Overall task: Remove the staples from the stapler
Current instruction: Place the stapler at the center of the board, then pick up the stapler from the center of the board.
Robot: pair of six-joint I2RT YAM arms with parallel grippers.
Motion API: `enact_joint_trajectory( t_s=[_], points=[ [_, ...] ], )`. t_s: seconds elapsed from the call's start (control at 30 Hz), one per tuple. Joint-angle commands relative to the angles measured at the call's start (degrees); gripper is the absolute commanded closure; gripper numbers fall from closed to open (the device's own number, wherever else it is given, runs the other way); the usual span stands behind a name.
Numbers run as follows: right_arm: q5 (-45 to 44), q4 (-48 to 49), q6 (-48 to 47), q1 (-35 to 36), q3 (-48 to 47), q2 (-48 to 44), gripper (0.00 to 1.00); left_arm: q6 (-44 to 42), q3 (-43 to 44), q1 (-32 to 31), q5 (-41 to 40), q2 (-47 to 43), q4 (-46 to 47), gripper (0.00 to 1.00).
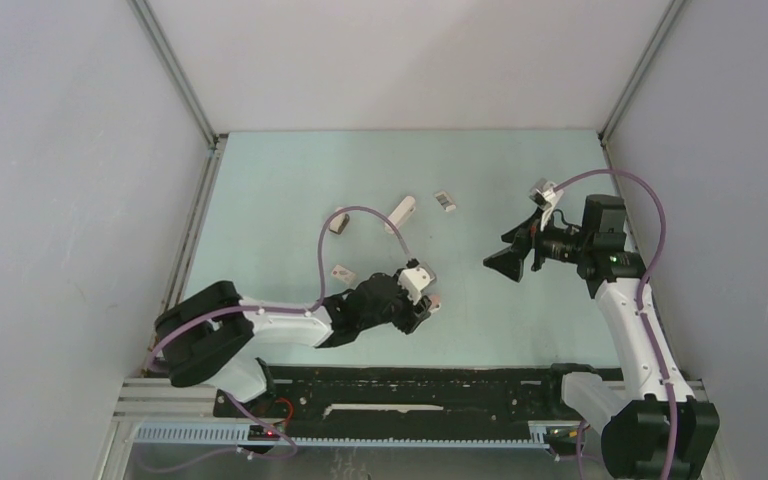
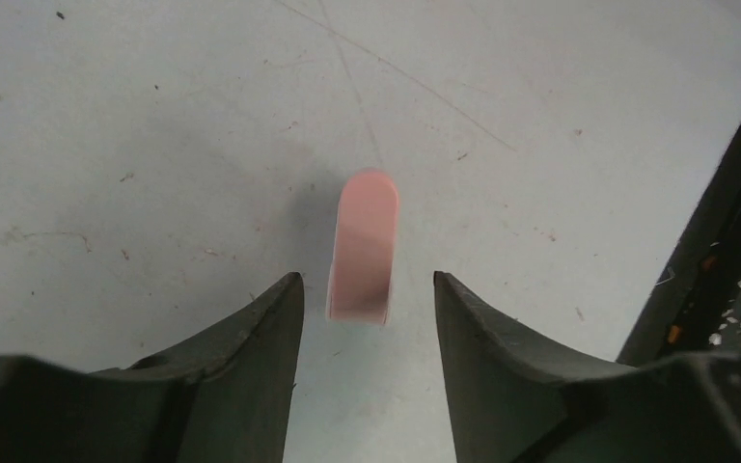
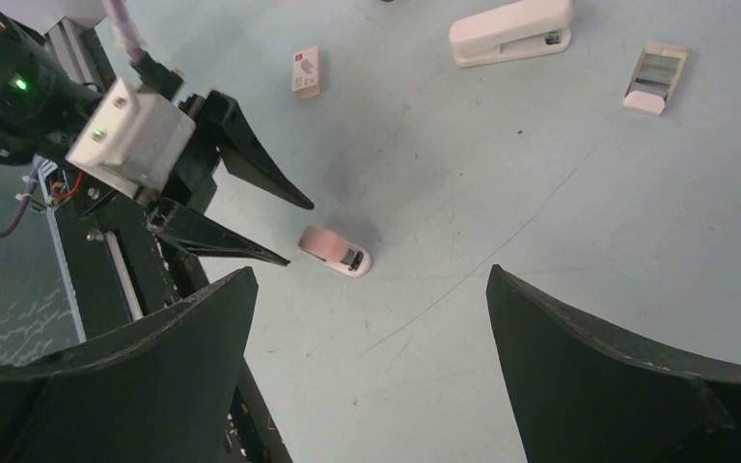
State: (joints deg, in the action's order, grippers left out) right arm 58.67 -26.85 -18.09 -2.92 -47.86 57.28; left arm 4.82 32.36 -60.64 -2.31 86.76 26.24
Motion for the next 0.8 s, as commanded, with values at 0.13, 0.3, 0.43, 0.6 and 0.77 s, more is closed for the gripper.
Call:
enact_joint_trajectory(
  t_s=[0.13,0.3,0.43,0.6,0.77],
  points=[
    [5.1,-4.4,-8.8,0.5,-2.2,-0.1,0.0,-0.2,-2.3,-0.4,-1.2,-16.6,-2.7,0.37],
    [9.5,-22.0,-39.8,3.6,-2.2,1.0,0.0,2.2,-9.4,-0.4,-6.9,-31.8,-4.2,0.22],
    [4.5,-30.7,-59.3,13.4,-2.3,1.9,0.0,10.7,-18.5,-0.3,-14.4,-48.7,-6.0,0.0],
    [-15.0,-31.1,-62.1,30.6,-6.7,9.3,0.01,17.4,-26.7,-0.2,-13.6,-68.4,-12.9,0.0],
    [-26.3,-28.6,-59.7,39.7,-13.2,18.6,0.02,21.8,-31.2,-0.2,-15.5,-80.7,-20.0,0.0]
  ],
)
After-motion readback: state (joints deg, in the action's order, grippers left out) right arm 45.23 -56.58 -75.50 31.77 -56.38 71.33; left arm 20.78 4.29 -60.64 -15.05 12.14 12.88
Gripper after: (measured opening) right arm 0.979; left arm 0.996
